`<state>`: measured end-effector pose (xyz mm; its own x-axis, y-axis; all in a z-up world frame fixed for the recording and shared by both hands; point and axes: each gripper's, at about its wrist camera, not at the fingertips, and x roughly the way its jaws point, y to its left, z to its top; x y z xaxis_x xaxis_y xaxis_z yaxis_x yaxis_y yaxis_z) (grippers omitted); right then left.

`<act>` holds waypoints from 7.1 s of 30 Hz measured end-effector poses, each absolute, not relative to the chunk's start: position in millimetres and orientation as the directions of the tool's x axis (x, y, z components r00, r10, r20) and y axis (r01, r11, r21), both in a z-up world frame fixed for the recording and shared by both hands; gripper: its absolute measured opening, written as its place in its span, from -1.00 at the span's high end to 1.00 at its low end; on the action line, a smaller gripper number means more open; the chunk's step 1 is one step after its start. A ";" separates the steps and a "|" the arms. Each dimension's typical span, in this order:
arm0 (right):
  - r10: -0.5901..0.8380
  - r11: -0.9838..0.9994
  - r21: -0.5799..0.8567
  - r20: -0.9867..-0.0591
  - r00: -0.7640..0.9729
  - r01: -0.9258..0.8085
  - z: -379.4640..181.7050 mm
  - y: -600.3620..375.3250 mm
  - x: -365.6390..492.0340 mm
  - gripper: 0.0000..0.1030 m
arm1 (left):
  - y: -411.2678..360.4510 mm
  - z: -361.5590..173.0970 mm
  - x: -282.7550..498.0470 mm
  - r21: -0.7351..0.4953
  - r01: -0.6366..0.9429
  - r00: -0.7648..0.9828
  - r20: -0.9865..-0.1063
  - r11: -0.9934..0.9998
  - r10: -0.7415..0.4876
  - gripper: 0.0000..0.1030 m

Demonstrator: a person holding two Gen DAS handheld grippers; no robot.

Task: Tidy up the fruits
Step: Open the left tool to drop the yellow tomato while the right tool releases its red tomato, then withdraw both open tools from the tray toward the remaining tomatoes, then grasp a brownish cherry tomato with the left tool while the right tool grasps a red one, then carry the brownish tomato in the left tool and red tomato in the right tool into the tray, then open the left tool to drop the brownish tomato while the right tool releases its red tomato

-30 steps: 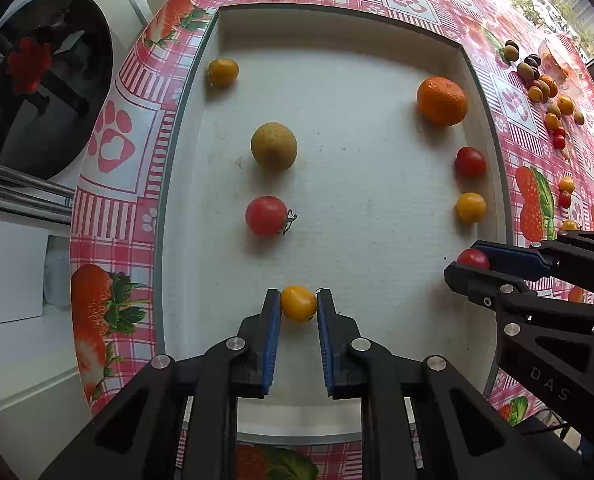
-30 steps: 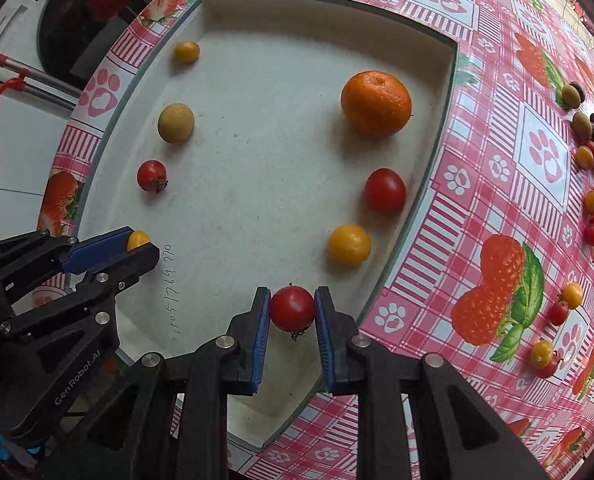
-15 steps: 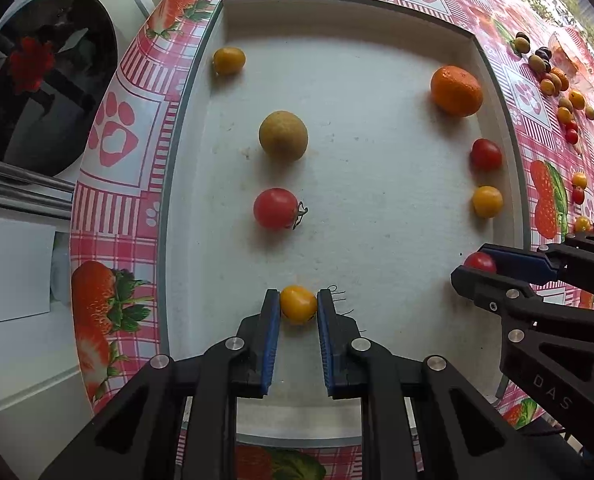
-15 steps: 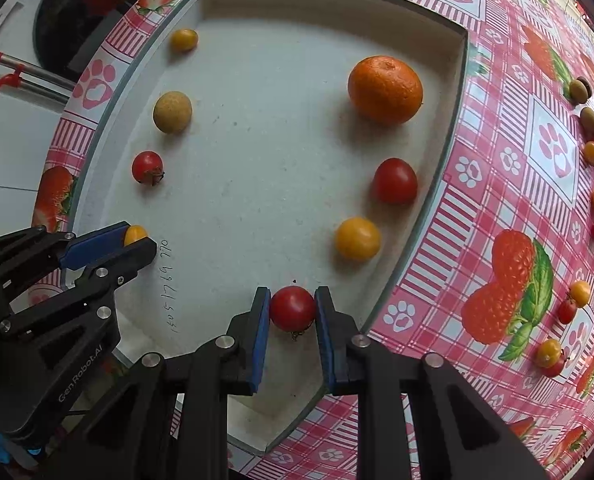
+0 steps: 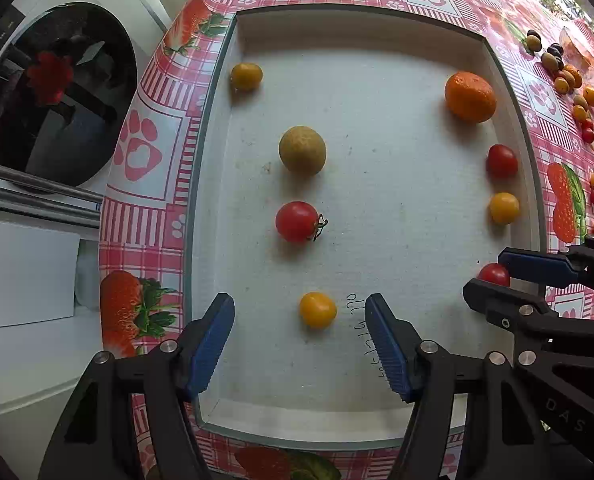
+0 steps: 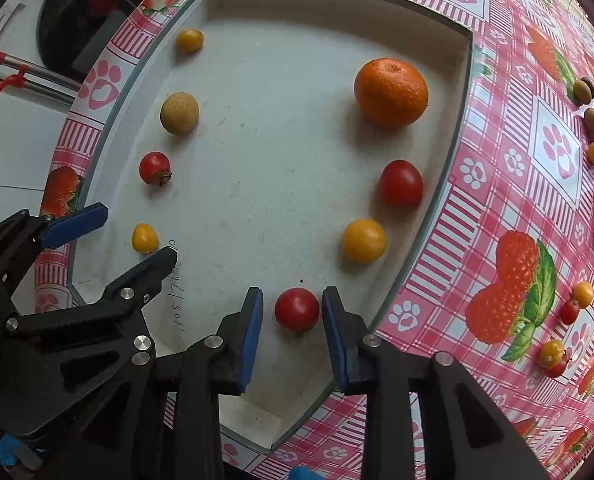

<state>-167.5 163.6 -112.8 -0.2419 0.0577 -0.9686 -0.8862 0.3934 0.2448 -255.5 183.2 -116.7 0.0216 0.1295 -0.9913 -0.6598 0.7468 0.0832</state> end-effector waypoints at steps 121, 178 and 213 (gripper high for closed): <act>0.271 0.782 0.305 -0.952 -0.143 -0.544 -78.0 -56.4 -8.9 0.55 | 67.2 -68.0 -79.6 -0.212 -0.315 0.255 -0.958 0.925 -0.133 0.57; 0.172 0.423 0.321 -0.946 -0.273 -0.847 -81.4 179.2 -135.3 0.55 | 247.8 -91.5 -177.3 -0.061 -0.598 0.214 -0.973 0.799 0.086 0.57; 0.152 0.442 0.326 -0.946 -0.288 -0.836 -74.3 203.1 -166.5 -0.76 | 250.6 -76.3 -184.6 -0.045 -0.641 0.203 -0.973 0.766 0.112 -0.98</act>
